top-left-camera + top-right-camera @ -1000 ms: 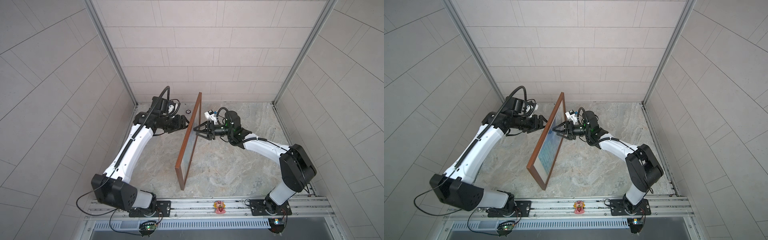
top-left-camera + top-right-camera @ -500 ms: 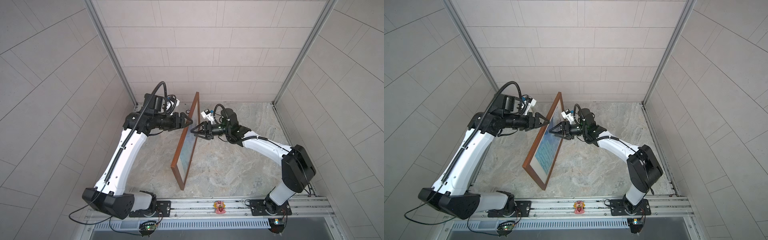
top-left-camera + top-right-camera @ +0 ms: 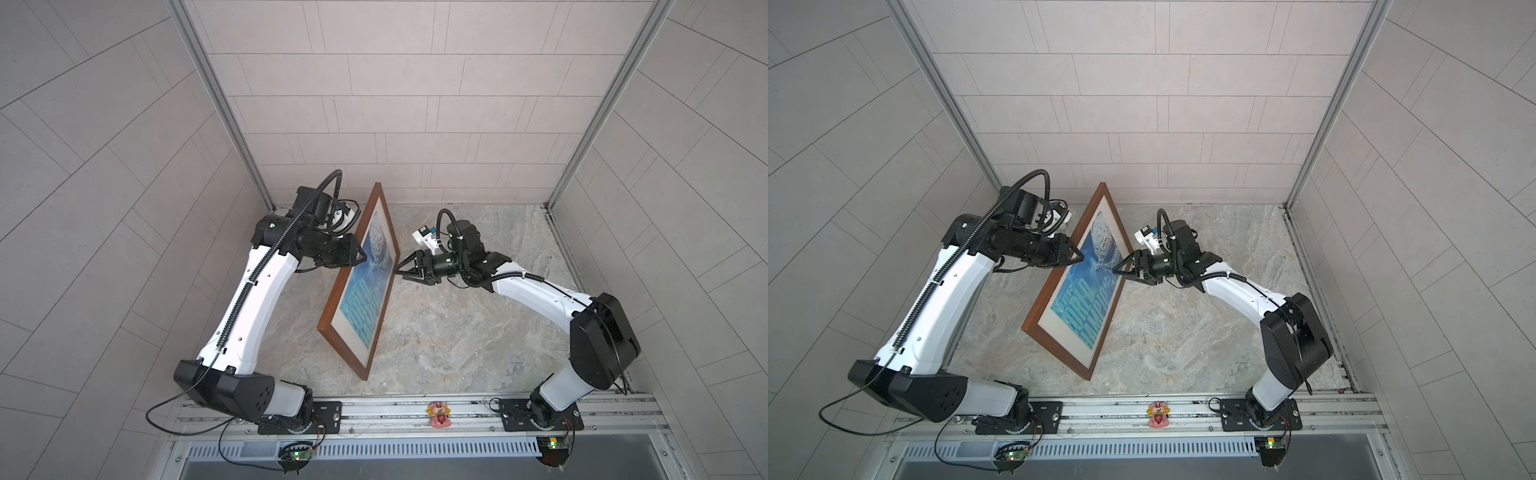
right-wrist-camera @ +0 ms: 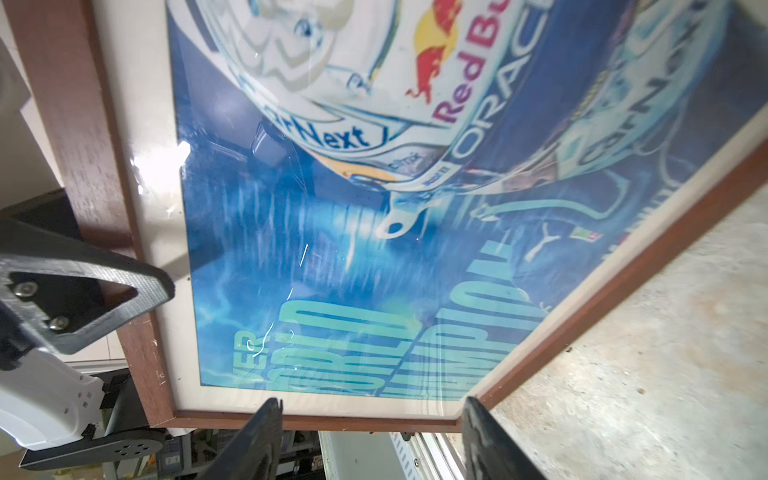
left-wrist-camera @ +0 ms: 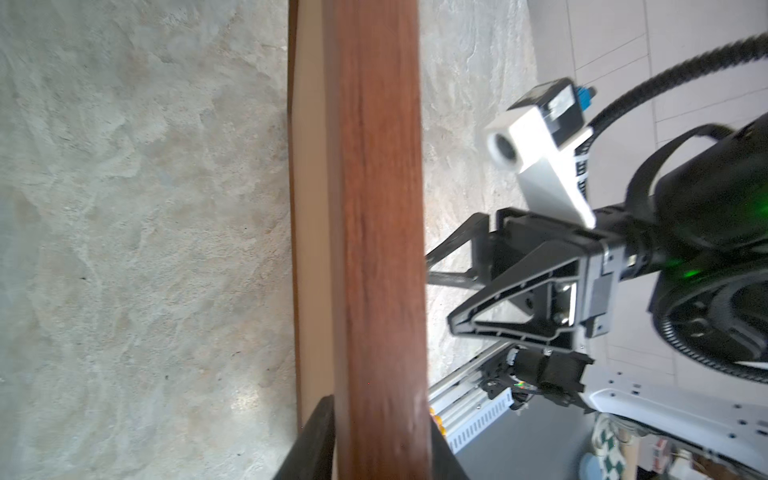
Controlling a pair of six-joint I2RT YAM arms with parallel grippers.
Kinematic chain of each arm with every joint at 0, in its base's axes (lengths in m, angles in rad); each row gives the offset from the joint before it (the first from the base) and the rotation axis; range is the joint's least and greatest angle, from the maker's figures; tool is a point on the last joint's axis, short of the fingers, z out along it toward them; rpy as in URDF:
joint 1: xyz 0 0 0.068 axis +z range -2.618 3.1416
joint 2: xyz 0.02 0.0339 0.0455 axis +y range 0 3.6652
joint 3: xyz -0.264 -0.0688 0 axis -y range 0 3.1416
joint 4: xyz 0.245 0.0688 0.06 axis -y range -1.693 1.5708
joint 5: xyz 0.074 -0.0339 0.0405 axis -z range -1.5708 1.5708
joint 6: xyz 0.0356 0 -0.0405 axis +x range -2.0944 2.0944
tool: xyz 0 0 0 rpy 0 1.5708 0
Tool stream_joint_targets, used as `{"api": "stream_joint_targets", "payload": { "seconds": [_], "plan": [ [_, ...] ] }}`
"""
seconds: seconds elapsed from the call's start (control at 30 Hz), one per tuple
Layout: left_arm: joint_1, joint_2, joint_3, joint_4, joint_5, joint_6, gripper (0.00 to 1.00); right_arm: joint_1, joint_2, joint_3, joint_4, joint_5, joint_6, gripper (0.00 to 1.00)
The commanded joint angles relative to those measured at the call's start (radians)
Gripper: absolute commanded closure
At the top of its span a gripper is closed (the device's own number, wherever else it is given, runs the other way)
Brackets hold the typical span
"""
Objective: Put the photo into the frame
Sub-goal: 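Tip the frame over face up with the left gripper while right gripper guides it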
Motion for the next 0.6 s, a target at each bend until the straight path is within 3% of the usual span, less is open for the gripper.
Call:
{"api": "stream_joint_targets", "payload": {
  "seconds": [0.0,0.13,0.33,0.43,0.57],
  "plan": [
    [-0.005,0.007,0.06,-0.03,-0.019,0.009,0.72,-0.055,-0.067,-0.014,-0.039,-0.007,-0.05,0.33],
    [-0.005,0.033,0.088,-0.007,0.049,-0.025,0.86,-0.137,-0.111,-0.039,-0.113,-0.007,-0.11,0.33],
    [-0.005,0.002,0.034,0.134,0.147,-0.154,0.93,-0.262,-0.176,-0.111,-0.13,-0.037,-0.124,0.33],
    [-0.005,-0.073,-0.111,0.36,0.176,-0.307,0.95,-0.319,-0.214,-0.14,-0.13,-0.027,-0.126,0.33],
    [-0.028,-0.218,-0.483,0.892,0.134,-0.599,0.93,-0.391,-0.27,-0.176,-0.161,0.032,-0.154,0.33]
  ]
}}
